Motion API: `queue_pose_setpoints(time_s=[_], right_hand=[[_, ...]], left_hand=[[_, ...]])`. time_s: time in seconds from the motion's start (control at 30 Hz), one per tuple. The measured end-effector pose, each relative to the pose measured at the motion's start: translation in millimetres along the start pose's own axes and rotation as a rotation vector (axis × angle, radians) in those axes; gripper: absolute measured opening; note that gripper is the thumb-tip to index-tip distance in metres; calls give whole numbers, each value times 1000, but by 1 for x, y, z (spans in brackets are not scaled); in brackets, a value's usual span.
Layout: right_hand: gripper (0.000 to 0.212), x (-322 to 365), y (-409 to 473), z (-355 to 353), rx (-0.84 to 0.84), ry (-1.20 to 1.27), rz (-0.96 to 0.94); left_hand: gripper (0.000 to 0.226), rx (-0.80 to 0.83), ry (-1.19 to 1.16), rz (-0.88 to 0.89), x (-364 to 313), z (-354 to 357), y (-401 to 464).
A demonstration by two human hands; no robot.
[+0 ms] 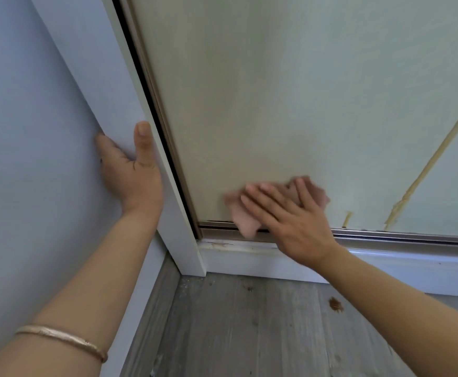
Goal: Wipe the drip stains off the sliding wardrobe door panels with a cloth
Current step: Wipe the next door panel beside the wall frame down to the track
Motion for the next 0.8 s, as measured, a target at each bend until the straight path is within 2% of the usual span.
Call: queue_pose_setpoints(time_s=[0.07,0.13,0.2,0.27,0.37,0.57,0.8], right_hand=[[58,-3,32,-8,-142,3,113],[59,2,47,-7,-203,1,159],[63,16,34,7,-144,-8,95],[64,25,-1,19,-10,15,-31],[64,18,-28,20,119,45,-112],[64,37,14,20,20,84,-42],[64,-2,-39,8,167,28,-136]], left_hand=[[56,-2,-17,-1,4,1,1],[60,-8,-29,8,6,1,2],[57,-3,-18,-3,8,0,4],[51,2,6,-25,8,-1,3],[58,3,3,-16,6,0,2],[57,-2,3,-6,5,0,1],[57,-2,-1,-12,3,1,2]])
Point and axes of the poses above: each hand's wrist, its own y-axis towards the middle knuckle, its own z-axis out of the palm, x = y × z, the point moved 3 cm from there along y, towards the middle knuckle, and after that the axes turned 4 degrees about y, right-handed, at the moved point
